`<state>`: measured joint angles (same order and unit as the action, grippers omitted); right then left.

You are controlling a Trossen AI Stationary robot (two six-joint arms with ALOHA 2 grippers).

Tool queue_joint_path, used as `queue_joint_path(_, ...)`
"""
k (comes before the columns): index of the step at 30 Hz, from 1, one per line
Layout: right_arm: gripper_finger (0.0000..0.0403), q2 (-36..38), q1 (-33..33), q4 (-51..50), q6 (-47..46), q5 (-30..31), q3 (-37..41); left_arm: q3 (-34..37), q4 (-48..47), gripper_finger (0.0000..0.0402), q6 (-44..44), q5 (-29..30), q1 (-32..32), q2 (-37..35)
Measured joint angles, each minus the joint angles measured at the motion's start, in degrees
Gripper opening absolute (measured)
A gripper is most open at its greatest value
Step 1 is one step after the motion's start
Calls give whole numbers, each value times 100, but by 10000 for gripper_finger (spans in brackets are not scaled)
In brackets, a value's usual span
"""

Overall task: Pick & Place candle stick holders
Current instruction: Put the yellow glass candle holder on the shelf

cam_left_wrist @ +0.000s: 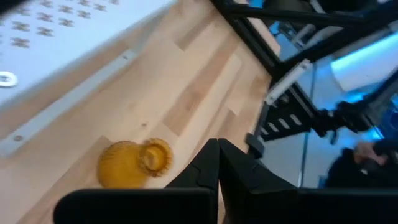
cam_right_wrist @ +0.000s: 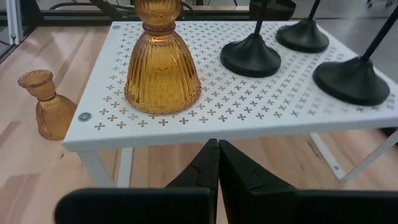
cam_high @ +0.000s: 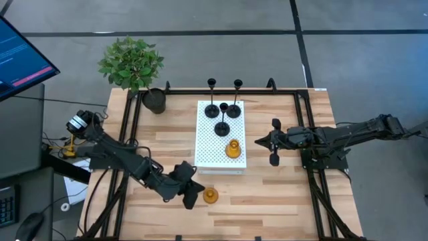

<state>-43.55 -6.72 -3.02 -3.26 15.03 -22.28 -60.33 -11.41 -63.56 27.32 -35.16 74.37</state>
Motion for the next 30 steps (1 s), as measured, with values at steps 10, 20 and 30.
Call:
queue_joint_path(10, 0, -298, 2, 7, 25, 2, -2, 311, -6, 2, -1042, -362, 573, 143)
queue_joint_path(20, 0, -955, -44, 31, 15, 7, -4, 31, -33, 2, -1878, -1542, 623, 727)
queue_joint_path(30, 0, -1307, -46, 64, 19, 9, -2, -32, -588, 3, -1957, -1863, 576, 750)
